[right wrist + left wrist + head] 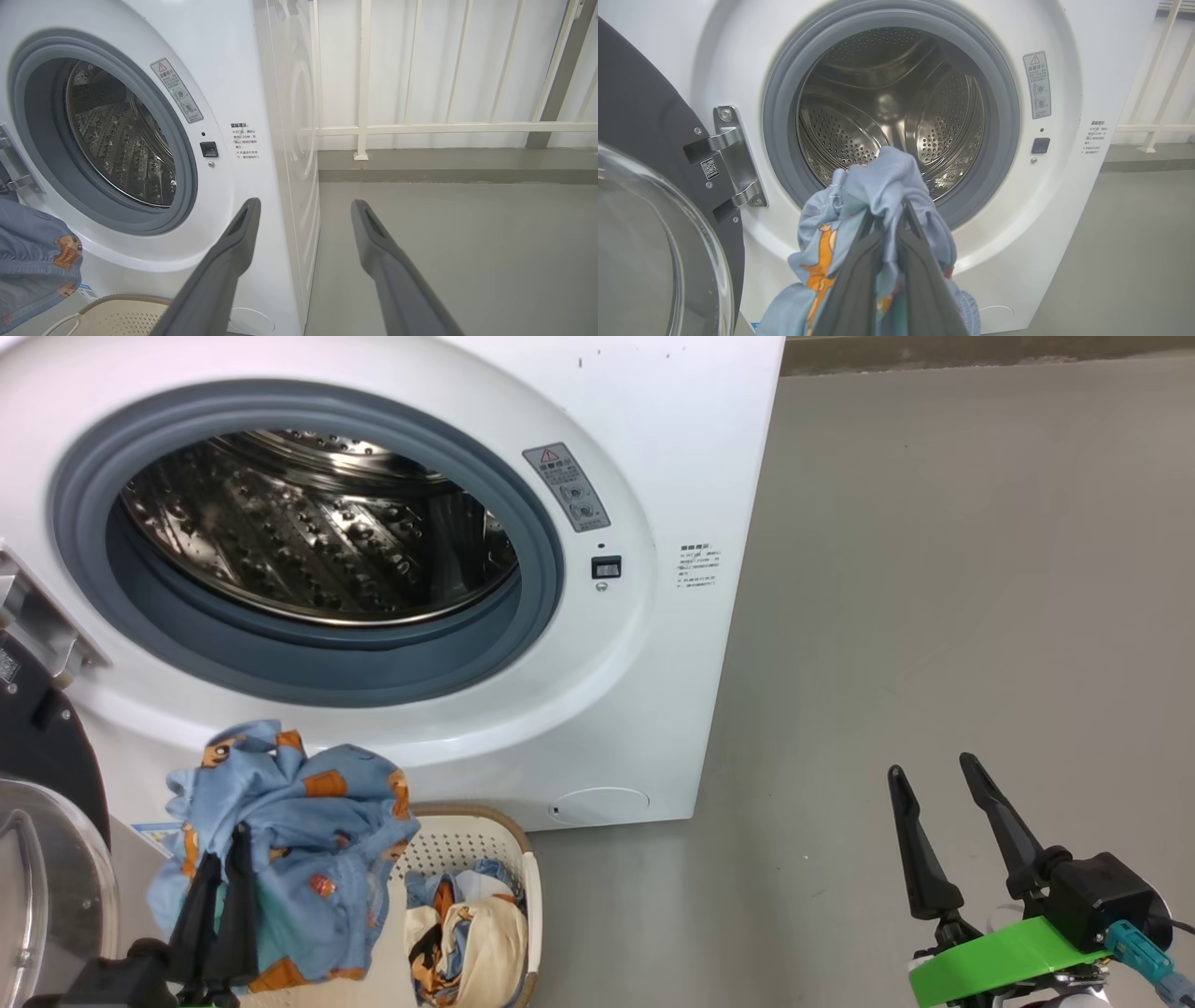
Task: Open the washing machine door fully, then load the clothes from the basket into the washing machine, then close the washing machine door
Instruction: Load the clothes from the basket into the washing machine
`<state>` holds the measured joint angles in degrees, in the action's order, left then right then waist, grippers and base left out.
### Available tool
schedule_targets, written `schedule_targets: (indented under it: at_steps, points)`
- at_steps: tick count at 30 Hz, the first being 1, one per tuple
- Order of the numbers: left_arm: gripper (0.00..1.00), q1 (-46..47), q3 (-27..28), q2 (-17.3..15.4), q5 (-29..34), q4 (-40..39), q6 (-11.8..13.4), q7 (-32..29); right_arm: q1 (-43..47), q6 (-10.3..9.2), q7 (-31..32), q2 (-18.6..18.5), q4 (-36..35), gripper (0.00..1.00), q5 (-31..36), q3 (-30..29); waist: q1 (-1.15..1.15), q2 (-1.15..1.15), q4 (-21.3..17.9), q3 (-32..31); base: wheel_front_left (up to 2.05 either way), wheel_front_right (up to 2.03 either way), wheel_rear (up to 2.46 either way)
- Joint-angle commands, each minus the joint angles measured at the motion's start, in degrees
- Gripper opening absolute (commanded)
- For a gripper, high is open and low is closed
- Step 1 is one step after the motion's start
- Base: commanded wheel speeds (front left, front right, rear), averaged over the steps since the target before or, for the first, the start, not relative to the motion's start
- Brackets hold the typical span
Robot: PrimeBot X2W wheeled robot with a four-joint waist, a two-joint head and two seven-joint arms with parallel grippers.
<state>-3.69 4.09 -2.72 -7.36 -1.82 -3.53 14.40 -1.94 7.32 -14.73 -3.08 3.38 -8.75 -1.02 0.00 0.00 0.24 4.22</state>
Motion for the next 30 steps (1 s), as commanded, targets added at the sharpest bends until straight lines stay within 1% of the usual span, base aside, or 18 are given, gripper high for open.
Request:
schedule_targets:
  at_steps: [1,19,24,30]
  points:
    - [0.0,0.94,2.14,-0.37,0.16,-1.54,-0.1,0.6,-0.03,0.17,-0.27,-0.17,-1.35,1.0,0.14,1.07,0.0,0.0,-0.01,-0.07,0.0,0.0,0.0]
    - [0.0,2.71,2.97,-0.24,0.06,-0.41,-1.24,0.6,-0.11,0.17,-0.27,-0.13,-1.19,1.0,0.03,1.37,0.0,0.0,-0.54,1.14,0.0,0.0,0.0]
    - [0.0,5.15,2.73,-0.21,-0.25,0.56,-1.64,0.6,-0.79,0.17,-0.27,-0.07,-1.04,1.0,-0.02,2.15,0.0,0.0,-1.27,2.8,0.0,0.0,0.0]
    - [0.0,10.55,2.97,-0.35,-0.24,2.81,-2.24,0.6,-2.15,0.17,-0.27,0.02,-1.15,1.0,0.07,2.82,0.0,0.0,-2.66,5.45,0.0,0.0,0.0]
